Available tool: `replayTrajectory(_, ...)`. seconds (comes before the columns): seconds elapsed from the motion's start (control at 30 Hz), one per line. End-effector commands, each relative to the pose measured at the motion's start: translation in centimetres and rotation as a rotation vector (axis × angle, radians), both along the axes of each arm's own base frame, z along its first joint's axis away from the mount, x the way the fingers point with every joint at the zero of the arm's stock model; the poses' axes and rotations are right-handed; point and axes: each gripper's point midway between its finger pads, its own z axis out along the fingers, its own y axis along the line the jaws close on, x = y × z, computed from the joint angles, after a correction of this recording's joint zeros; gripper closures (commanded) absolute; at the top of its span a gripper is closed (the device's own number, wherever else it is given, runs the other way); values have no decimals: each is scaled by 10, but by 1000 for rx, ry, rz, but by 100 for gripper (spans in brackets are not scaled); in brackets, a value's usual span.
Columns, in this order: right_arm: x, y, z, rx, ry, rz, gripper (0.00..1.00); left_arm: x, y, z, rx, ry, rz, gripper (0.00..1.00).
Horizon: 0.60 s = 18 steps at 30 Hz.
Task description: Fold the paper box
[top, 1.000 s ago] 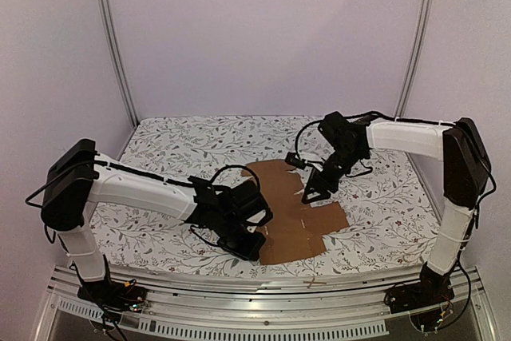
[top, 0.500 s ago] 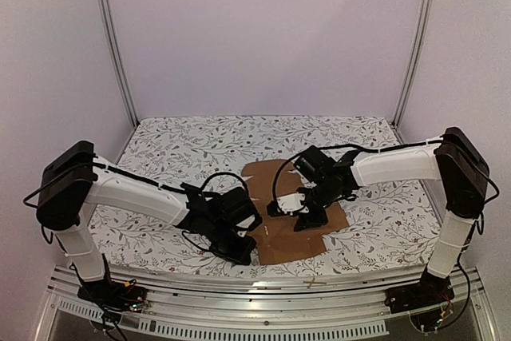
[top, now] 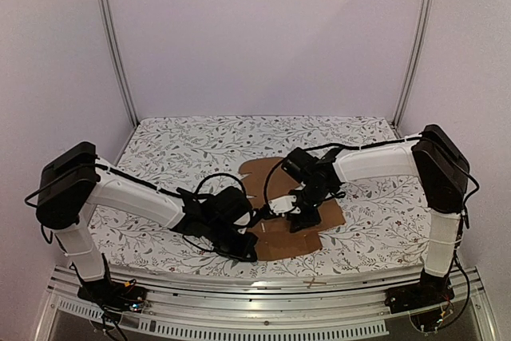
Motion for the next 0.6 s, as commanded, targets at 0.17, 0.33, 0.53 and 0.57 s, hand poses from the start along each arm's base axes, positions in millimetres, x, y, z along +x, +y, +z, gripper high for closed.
replayTrajectory(0.17,-19,-4,-25,-82,150,-66,62,21,-9,12,-74,-142,35,100)
replayTrajectory(0.33,-18,-1,-27,-86,168,-109,63,29,-18,31,-107,-218,43,100)
replayTrajectory(0.53,-20,1,-31,-87,205,-153,63,27,-31,59,-178,-273,13,100)
replayTrajectory(0.57,-21,0,-34,-92,214,-160,63,26,-33,56,-175,-266,5,100)
